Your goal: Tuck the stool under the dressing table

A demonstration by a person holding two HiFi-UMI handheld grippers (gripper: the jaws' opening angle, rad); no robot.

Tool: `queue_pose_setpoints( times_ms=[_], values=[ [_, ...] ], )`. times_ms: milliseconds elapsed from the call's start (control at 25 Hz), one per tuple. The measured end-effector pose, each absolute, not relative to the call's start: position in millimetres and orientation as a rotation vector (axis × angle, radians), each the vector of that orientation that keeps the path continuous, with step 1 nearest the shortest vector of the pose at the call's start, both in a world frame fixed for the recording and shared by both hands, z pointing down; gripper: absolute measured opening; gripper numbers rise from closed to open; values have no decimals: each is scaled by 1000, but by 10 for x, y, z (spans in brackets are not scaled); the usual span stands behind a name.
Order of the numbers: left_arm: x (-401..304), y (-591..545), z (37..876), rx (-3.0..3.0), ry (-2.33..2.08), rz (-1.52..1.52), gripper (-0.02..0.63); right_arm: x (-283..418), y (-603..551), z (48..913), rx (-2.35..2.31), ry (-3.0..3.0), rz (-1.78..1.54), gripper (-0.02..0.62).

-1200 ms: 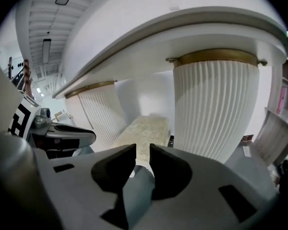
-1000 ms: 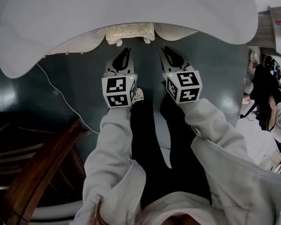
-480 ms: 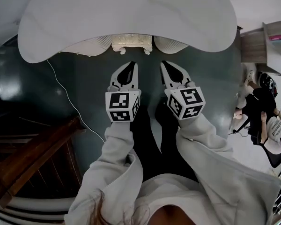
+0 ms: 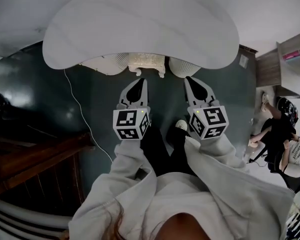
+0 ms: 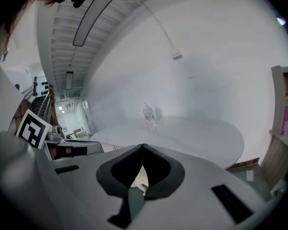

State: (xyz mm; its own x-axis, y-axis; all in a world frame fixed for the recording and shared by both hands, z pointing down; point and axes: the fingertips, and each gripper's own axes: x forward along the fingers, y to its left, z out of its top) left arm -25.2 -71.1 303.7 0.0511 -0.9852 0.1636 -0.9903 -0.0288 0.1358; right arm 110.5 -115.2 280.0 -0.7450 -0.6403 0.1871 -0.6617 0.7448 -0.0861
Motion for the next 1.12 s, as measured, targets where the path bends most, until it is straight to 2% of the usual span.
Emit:
queue_pose_setpoints(
  times_ms=[560,1120],
  values=[
    [270,-494,2230,2244,-2141,-48,20,2000,-1028,1944,1256,-2842,52,49],
    [728,-355,2175,2347,-2110,-76,20,2501,-860,2135,1365,-2786,42,48]
  ],
)
